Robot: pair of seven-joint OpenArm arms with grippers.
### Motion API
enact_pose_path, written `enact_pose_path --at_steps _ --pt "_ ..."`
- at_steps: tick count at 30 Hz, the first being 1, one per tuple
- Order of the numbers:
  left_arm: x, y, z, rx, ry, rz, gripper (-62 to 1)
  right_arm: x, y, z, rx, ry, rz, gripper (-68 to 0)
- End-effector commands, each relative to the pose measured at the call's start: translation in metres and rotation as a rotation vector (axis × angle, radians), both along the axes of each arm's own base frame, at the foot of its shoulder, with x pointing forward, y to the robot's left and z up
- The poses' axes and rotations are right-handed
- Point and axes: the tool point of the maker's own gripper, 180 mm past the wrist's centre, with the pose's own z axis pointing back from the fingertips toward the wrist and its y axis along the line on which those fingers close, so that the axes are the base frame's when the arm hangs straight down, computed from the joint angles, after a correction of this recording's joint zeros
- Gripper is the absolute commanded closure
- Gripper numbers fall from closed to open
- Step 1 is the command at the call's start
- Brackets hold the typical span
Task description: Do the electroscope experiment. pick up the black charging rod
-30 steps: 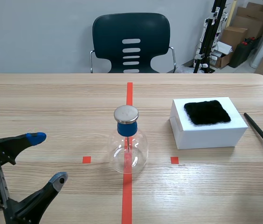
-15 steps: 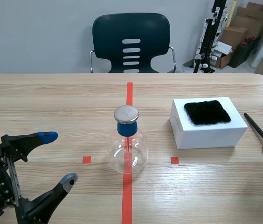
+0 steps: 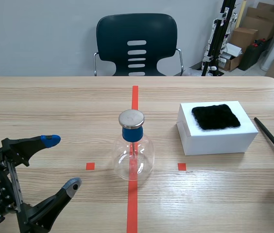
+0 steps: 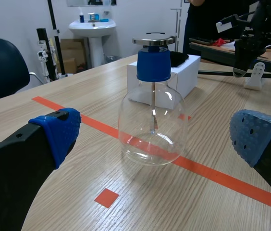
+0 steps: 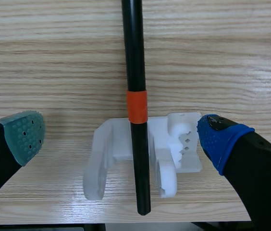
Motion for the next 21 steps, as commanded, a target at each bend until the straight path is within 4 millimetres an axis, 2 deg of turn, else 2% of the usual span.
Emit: enact_pose_path --at_steps 1,9,21 --pt "0.004 0.001 0.008 -0.022 -0.021 0.005 -62.3 0.019 -0.008 0.016 -0.024 -0.053 0.010 -67.9" --pt "0.004 0.001 0.008 -0.022 -0.021 0.005 -62.3 0.026 -0.004 0.006 -0.026 -0.073 0.027 -67.9" --pt "0.004 0.001 0.008 -0.022 -0.021 0.005 -62.3 0.017 -0.011 -0.007 -0.026 -0.056 -0.001 -67.9"
